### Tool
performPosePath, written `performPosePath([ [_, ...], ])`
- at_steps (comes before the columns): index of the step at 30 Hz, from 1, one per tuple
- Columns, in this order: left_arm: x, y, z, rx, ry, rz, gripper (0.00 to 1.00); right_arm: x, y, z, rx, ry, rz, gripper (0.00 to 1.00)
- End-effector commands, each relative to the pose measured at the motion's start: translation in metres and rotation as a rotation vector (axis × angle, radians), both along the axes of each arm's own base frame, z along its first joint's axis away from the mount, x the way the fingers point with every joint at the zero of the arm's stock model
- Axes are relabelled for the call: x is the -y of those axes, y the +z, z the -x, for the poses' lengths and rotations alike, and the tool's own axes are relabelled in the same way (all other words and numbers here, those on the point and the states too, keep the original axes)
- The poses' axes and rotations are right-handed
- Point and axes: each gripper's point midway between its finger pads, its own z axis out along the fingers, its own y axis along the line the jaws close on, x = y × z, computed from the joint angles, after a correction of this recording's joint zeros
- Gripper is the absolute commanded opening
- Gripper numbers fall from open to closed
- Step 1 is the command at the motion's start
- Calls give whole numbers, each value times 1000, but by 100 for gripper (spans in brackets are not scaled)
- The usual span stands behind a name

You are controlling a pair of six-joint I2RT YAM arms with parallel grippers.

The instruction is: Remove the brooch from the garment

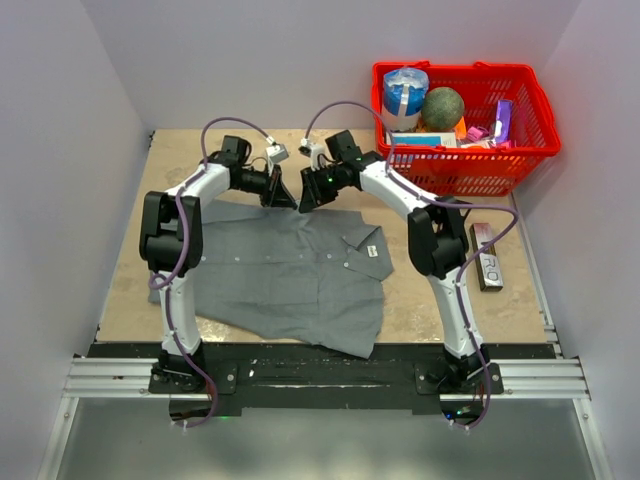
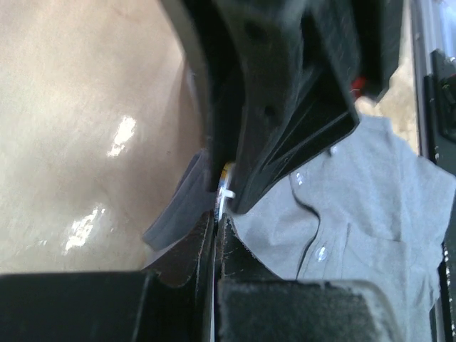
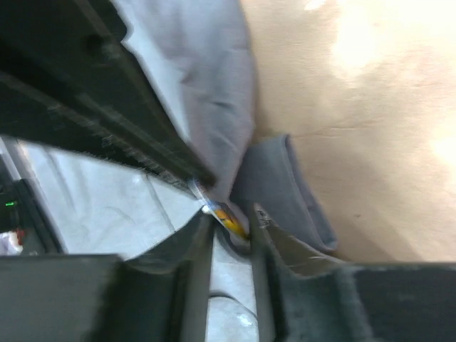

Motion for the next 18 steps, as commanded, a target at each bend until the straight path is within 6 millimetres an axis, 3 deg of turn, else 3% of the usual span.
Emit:
performPosePath([
  [1,34,69,26,44,-116,145,0,5,33,-29,183,-38,12,38],
  [3,32,65,23,49,-97,117,0,9,62,-22,196,47,-108,51],
  [6,29,63,20,67,-76,87,0,25,99,-20,276,125,-202,60],
  [9,27,66,16,81,-55,81,0,42,122,-15,341,209,-245,67],
  [12,25,70,10,104,-38,75,0,53,126,-4,384,298,-207,70],
  [14,25,73,6,120,-30,69,0,59,116,9,359,331,-173,70],
  [18,24,77,1,134,-20,60,0,70,89,16,411,386,-92,70],
])
